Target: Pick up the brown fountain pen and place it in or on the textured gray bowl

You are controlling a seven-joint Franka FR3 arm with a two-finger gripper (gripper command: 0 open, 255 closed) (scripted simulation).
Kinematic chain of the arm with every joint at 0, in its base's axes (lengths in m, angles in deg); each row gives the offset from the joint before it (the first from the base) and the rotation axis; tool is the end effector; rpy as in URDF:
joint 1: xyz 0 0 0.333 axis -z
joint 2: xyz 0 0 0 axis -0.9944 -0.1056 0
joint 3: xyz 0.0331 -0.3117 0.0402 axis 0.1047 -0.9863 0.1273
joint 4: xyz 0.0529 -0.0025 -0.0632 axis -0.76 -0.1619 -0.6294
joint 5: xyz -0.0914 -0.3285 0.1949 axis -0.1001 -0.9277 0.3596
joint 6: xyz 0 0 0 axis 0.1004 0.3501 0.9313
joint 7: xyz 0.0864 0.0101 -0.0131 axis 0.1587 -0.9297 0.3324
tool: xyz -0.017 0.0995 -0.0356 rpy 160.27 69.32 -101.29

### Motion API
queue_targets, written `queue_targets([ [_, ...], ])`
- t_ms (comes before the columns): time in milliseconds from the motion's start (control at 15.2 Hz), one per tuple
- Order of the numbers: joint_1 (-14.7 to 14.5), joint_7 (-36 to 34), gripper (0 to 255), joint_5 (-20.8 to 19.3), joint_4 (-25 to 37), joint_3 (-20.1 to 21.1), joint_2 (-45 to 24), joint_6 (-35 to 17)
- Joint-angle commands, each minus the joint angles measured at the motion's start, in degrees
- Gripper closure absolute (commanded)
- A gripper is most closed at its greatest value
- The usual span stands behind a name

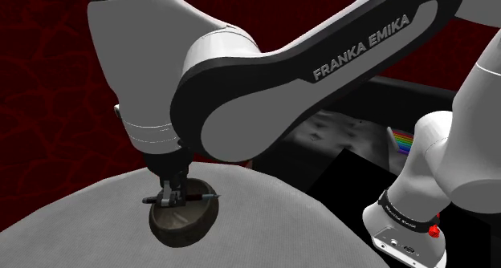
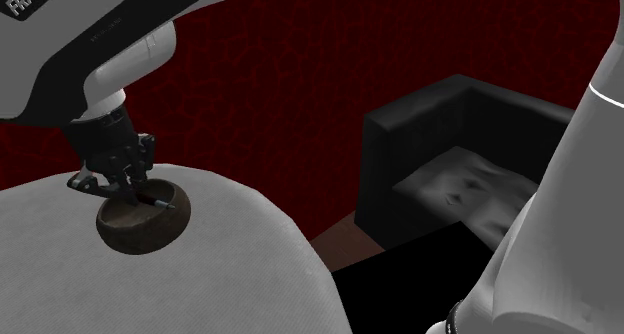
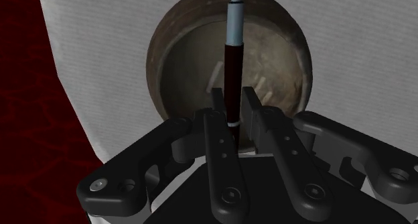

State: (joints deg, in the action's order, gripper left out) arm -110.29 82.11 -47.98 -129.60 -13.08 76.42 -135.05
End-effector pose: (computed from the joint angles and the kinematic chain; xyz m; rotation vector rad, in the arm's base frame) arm 0.3631 0.4600 0.4355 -2.8519 -1.2781 -0.0821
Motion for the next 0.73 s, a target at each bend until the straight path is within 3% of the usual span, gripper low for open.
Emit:
queue_targets([
  [0,0.0,-0.1,255,-0.1,-0.2,0.0,-0.4,0.1],
  [66,0.0,0.0,0,-0.1,0.0,0.0,-0.5,0.3],
  [396,0.0,-0.1,0,-0.1,-0.2,0.0,-0.4,0.1],
  [660,0.2,0.9,0,1.3,4.4,0.1,2.0,6.8],
])
